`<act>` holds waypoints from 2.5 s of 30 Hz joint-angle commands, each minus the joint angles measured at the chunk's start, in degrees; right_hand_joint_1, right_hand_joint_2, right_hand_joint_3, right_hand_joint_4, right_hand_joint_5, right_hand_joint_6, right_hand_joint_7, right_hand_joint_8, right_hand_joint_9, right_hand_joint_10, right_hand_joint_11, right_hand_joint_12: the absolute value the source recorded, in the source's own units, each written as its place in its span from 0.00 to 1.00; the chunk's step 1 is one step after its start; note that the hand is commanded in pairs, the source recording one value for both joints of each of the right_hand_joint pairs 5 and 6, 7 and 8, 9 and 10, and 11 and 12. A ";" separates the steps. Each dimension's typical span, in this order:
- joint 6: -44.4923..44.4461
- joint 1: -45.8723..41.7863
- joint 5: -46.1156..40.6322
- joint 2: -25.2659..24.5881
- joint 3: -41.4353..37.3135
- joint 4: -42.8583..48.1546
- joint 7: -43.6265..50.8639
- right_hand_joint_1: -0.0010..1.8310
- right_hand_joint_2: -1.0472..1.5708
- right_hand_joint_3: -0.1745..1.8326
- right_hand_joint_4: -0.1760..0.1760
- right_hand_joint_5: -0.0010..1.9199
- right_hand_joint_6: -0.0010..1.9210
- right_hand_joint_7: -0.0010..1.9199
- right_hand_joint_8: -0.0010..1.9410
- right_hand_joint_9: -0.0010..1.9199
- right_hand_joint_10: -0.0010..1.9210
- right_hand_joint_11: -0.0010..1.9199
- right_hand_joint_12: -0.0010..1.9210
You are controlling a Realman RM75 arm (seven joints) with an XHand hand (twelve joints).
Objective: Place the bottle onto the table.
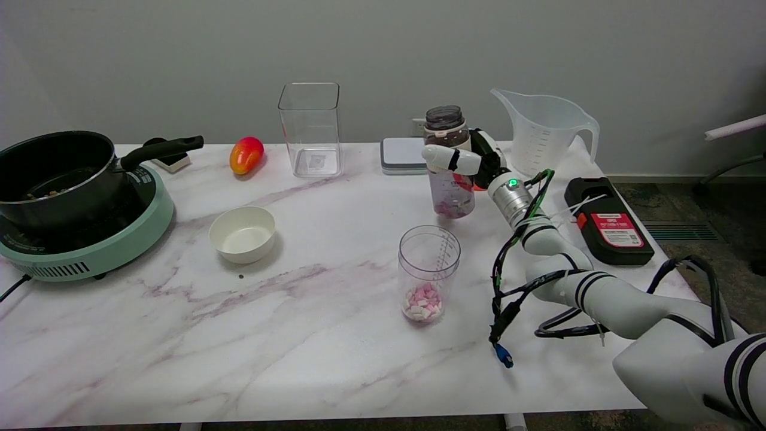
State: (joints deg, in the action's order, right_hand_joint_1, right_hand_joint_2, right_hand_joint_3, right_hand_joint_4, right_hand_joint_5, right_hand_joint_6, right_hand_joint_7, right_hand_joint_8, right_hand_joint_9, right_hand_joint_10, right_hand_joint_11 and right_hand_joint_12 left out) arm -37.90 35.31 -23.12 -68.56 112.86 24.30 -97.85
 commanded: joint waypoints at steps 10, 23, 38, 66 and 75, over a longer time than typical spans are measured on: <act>-17.75 -2.41 -13.88 -0.75 0.87 -1.66 16.46 0.64 0.95 0.25 0.50 0.98 0.98 0.92 0.91 0.78 0.78 0.70 0.70; -16.70 -4.27 -15.74 -0.69 1.96 -2.34 8.32 0.65 0.95 0.23 0.50 0.96 0.96 0.91 0.90 0.78 0.78 0.70 0.70; -15.23 -5.32 -15.88 -0.59 2.39 -4.41 5.30 0.69 0.89 0.26 0.50 0.95 0.94 0.89 0.88 0.75 0.75 0.68 0.68; -14.24 -7.16 -15.66 0.85 2.87 -3.59 3.46 0.75 0.39 0.60 0.50 0.49 0.49 0.67 0.66 0.58 0.58 0.52 0.52; -14.64 -7.88 -15.66 1.23 2.85 -2.55 3.46 0.70 0.17 0.63 0.50 0.31 0.31 0.55 0.55 0.41 0.41 0.34 0.34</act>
State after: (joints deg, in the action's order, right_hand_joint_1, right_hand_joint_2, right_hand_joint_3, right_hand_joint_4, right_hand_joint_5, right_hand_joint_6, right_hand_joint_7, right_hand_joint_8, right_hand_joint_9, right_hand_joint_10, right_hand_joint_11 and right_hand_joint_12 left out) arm -51.97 28.51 -38.71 -67.86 115.62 20.69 -93.96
